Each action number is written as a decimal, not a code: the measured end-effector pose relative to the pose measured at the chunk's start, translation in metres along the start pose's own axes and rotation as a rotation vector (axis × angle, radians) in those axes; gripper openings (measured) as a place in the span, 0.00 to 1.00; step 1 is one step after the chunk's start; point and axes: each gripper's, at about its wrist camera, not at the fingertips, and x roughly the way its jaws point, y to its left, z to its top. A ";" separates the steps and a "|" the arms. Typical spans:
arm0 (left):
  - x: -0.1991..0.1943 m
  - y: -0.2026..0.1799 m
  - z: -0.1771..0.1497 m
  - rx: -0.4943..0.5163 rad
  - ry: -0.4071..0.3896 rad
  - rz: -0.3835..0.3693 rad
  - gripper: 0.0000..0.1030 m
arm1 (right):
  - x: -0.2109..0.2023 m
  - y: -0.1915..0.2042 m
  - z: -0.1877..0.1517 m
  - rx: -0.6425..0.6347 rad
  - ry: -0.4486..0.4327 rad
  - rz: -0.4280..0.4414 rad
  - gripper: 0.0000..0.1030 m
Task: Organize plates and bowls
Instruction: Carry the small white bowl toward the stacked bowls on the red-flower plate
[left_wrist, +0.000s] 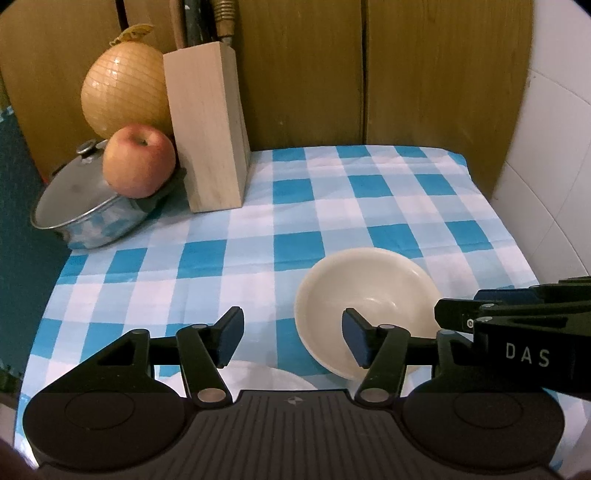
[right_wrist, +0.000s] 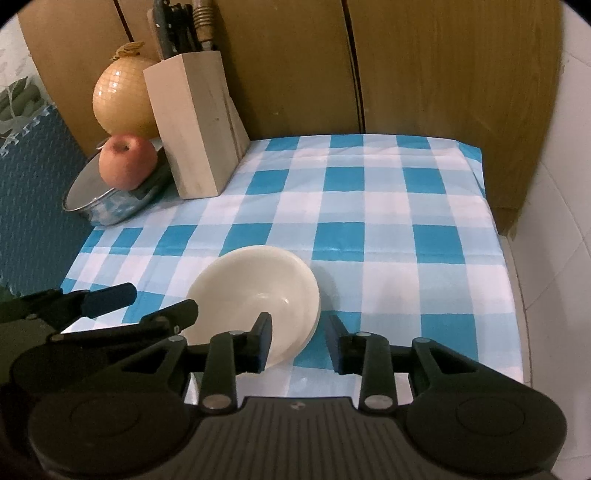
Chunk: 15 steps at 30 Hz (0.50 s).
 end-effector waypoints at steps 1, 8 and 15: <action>-0.001 -0.001 -0.001 0.002 -0.003 0.003 0.67 | -0.001 0.000 0.000 0.000 -0.001 0.001 0.27; -0.008 -0.005 -0.005 0.024 -0.025 0.023 0.69 | -0.003 -0.001 -0.005 0.003 -0.004 0.003 0.28; -0.004 -0.009 -0.005 0.047 -0.017 0.031 0.71 | -0.002 -0.006 -0.006 0.014 -0.005 -0.008 0.29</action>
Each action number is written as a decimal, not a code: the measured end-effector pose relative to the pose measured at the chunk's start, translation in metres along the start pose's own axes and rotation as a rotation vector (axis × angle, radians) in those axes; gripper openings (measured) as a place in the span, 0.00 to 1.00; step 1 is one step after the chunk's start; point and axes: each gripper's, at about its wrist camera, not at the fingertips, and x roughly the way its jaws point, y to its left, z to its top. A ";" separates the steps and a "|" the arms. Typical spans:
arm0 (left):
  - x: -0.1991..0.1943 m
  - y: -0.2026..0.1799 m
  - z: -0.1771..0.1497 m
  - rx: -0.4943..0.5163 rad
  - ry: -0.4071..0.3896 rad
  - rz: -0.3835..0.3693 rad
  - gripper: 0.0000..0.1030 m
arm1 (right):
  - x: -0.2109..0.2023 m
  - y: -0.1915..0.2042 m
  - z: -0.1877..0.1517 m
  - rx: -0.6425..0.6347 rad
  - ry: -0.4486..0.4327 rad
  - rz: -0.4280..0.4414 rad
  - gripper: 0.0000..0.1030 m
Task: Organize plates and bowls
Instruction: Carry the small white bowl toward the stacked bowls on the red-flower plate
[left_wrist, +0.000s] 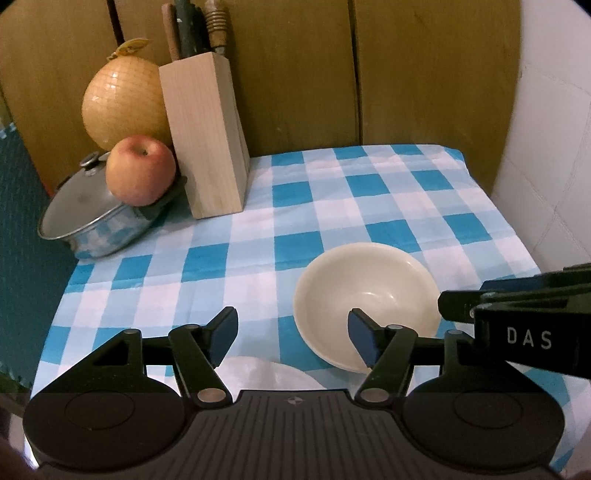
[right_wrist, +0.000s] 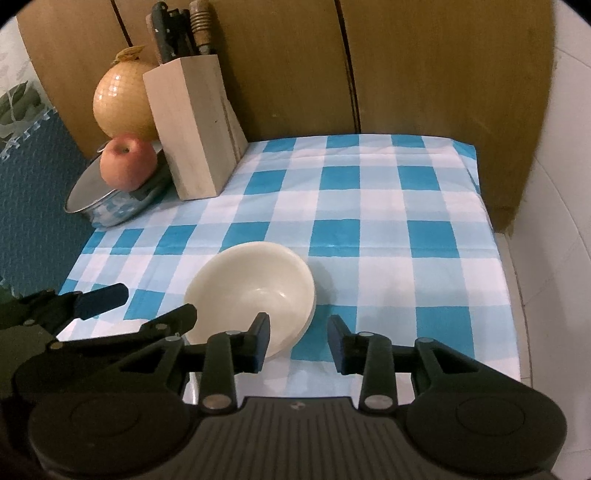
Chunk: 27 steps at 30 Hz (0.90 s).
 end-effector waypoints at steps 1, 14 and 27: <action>0.002 -0.001 0.000 0.005 0.003 0.005 0.71 | 0.003 -0.001 0.000 0.002 0.006 -0.008 0.29; 0.062 0.003 0.008 0.001 0.120 -0.014 0.62 | 0.050 -0.029 0.006 0.175 0.113 0.040 0.30; 0.060 -0.009 0.003 0.040 0.149 -0.071 0.35 | 0.059 -0.028 0.005 0.241 0.133 0.136 0.10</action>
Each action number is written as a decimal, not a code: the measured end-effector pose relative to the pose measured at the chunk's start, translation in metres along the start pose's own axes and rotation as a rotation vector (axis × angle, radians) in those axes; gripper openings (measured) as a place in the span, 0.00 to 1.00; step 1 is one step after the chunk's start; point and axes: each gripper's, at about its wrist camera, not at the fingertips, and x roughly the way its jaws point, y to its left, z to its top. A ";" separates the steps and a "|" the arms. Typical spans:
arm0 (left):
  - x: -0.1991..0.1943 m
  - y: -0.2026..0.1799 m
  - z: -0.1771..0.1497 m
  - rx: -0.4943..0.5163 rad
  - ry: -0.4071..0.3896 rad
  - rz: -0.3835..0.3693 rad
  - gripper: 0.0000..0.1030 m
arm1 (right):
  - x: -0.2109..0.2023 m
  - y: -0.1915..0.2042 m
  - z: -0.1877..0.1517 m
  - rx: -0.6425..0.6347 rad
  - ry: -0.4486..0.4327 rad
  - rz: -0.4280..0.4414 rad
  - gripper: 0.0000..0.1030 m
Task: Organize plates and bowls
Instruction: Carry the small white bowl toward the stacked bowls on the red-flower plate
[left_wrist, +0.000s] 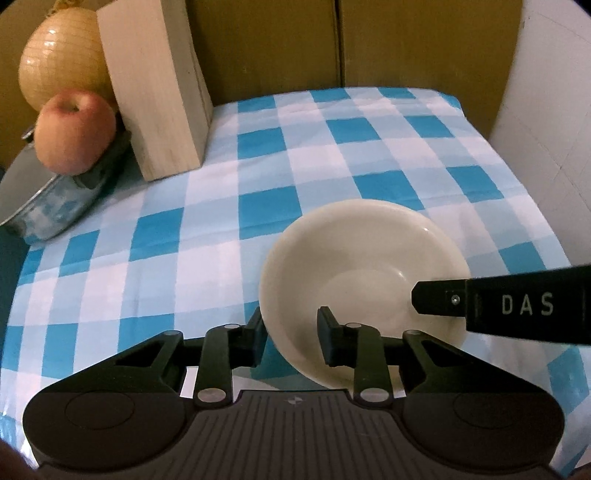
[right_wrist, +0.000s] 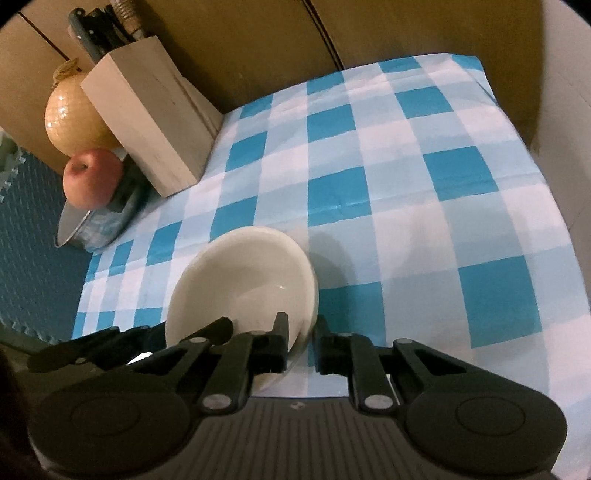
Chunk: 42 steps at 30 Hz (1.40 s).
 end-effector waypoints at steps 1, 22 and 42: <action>-0.004 -0.001 0.000 0.005 -0.013 0.003 0.35 | -0.003 0.001 0.000 -0.002 -0.009 0.004 0.10; -0.088 0.026 -0.044 -0.069 -0.156 0.106 0.45 | -0.045 0.059 -0.040 -0.187 -0.029 0.112 0.12; -0.099 0.057 -0.094 -0.137 -0.059 0.113 0.51 | -0.026 0.092 -0.080 -0.314 0.096 0.106 0.17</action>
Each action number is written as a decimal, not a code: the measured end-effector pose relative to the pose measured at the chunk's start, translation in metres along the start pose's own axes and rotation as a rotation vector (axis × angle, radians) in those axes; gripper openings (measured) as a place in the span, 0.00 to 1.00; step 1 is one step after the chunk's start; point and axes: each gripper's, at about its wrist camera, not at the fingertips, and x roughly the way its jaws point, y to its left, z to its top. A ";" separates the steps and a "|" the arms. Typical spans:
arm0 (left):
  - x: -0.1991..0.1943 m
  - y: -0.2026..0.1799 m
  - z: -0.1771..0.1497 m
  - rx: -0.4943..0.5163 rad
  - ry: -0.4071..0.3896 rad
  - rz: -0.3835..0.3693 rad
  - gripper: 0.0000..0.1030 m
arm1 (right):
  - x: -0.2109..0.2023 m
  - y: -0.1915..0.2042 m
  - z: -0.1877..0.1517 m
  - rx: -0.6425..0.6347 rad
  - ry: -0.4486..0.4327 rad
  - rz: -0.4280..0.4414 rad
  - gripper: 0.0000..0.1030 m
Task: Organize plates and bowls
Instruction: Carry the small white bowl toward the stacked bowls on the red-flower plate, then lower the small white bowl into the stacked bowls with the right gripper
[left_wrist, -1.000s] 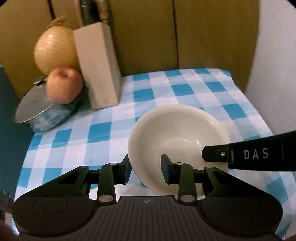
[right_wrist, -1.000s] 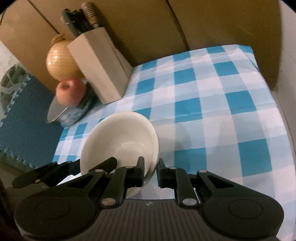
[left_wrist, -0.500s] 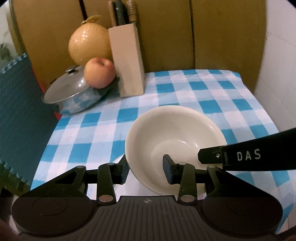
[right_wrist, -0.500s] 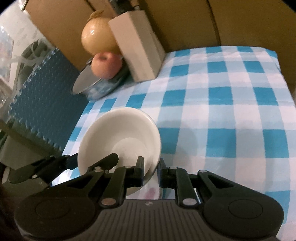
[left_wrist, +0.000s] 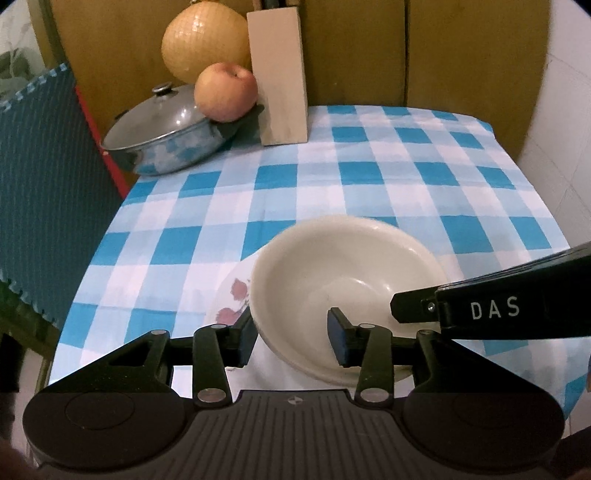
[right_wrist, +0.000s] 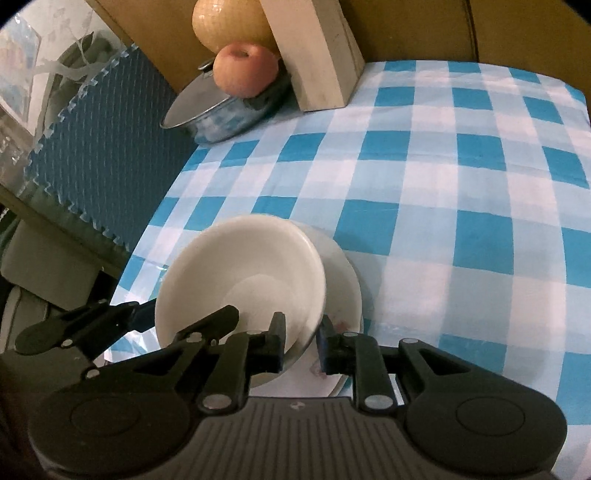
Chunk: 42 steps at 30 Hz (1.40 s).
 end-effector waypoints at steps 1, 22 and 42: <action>0.000 0.000 0.000 0.002 -0.006 0.007 0.54 | -0.001 0.001 0.000 -0.007 -0.009 -0.006 0.18; -0.018 0.020 0.007 -0.105 -0.118 0.044 0.78 | -0.046 0.019 -0.017 -0.110 -0.255 -0.159 0.29; -0.026 0.018 0.005 -0.151 -0.139 0.053 0.82 | -0.043 0.020 -0.022 -0.106 -0.265 -0.184 0.34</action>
